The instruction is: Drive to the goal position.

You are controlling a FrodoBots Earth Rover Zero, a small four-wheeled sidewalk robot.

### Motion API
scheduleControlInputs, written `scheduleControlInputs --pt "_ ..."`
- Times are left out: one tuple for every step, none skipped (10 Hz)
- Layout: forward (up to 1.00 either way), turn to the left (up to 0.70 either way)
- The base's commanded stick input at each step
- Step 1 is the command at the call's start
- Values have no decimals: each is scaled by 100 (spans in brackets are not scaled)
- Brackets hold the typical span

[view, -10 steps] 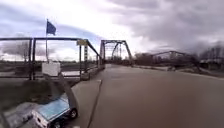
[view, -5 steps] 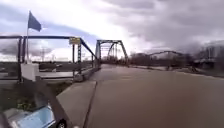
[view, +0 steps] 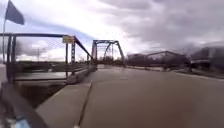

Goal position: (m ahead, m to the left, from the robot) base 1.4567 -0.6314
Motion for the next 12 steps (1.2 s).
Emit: scheduleControlInputs --pt "0 -45" --pt "0 -45" --pt "0 -45" --pt "0 -45" --pt "0 -45" --pt "0 -45" --pt "0 -45" --pt "0 -45" --pt "0 -45" --pt "0 -45" --pt "0 -45" --pt "0 -45"
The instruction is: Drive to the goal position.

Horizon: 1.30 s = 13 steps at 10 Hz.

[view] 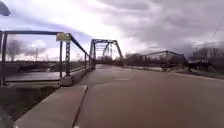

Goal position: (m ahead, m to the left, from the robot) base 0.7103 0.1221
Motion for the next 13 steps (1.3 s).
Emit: scheduleControlInputs --pt "0 -45" --pt "0 -45" --pt "0 -45" --pt "0 -45" --pt "0 -45" --pt "0 -45" --pt "0 -45" --pt "0 -45" --pt "0 -45" --pt "0 -45" --pt "0 -45" --pt "0 -45" --pt "0 -45"
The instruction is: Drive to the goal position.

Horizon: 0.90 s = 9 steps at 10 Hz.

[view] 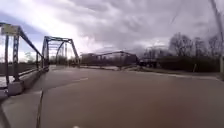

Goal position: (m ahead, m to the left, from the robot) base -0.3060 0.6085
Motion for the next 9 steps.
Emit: scheduleControlInputs --pt "0 -4" --pt "0 0" --pt "0 0" --pt "0 0" --pt "0 0" --pt "0 0" --pt "0 0" --pt "0 0" --pt "0 0"
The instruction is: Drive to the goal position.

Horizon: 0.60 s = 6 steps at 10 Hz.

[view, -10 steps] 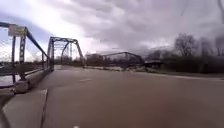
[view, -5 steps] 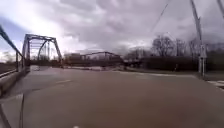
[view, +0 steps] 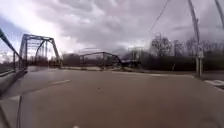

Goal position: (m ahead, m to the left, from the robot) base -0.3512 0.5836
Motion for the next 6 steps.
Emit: scheduleControlInputs --pt "0 0" --pt "13 0" --pt "45 0" --pt "34 0" --pt "24 0" --pt "25 0"
